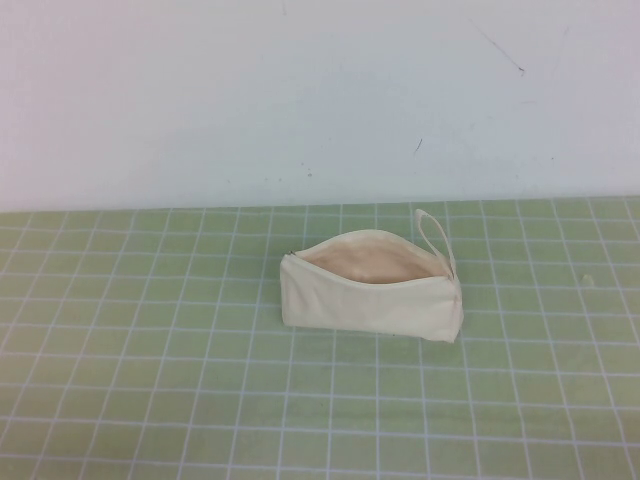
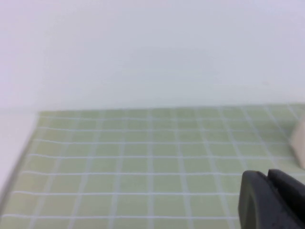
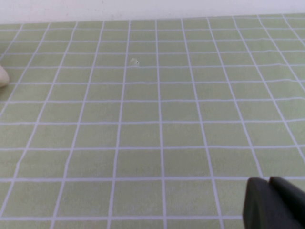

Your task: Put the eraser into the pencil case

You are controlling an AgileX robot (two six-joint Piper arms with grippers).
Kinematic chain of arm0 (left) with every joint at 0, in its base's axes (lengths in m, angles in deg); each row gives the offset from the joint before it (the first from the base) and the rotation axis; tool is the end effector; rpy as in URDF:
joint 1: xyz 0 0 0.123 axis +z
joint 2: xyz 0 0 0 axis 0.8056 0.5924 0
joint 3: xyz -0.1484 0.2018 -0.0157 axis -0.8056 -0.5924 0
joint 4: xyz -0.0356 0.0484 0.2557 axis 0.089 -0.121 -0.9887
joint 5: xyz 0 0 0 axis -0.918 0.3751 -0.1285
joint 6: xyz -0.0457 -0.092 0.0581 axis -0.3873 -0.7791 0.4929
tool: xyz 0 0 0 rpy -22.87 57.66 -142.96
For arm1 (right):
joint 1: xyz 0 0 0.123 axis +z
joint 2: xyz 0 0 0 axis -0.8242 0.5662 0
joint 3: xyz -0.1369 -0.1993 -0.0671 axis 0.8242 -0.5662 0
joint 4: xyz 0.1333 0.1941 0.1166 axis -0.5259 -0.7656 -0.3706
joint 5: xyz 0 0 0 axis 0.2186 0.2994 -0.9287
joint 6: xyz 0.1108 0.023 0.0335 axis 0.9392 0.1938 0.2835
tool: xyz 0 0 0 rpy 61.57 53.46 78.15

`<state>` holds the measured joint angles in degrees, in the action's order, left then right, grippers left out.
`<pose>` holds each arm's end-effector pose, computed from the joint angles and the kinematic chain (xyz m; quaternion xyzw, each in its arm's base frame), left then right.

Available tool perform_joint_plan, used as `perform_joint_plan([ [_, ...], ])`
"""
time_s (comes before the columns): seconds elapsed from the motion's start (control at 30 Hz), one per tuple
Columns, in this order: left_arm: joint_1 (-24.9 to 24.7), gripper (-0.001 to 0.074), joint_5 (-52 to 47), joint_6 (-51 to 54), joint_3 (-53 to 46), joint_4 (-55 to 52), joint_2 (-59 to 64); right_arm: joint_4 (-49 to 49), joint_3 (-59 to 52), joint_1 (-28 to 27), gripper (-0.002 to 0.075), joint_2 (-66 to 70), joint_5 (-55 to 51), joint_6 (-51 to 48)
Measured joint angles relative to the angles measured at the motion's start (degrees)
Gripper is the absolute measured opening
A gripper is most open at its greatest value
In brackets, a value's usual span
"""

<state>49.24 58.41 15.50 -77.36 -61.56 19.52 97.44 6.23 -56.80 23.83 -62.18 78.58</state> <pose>0.1370 -0.0100 0.2115 0.0002 0.7344 -0.0486 0.6770 0.1244 -0.0086 0.1662 0.0217 0.7993 -0.0280 0.5999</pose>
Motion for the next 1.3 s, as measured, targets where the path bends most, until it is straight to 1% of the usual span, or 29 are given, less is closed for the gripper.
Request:
perform_joint_plan([
  [0.17,6.0,-0.0001,-0.3,0.9,-4.9,2.0,-7.5,0.0,0.0,0.0,-0.0001,0.0,0.0,0.0],
  [0.23,6.6,-0.0001,-1.1,0.9,-5.3,3.2,-7.6,0.0,0.0,0.0,-0.0001,0.0,0.0,0.0],
  [0.47,6.6,-0.0001,-11.4,2.6,-5.3,4.0,-7.6,0.0,0.0,0.0,-0.0001,0.0,0.0,0.0],
  [0.63,6.6,-0.0001,-11.8,5.2,-5.3,4.0,-7.6,0.0,0.0,0.0,-0.0001,0.0,0.0,0.0],
  [1.3,6.6,-0.0001,-11.9,5.5,-5.2,4.0,-7.6,0.0,0.0,0.0,-0.0001,0.0,0.0,0.0],
])
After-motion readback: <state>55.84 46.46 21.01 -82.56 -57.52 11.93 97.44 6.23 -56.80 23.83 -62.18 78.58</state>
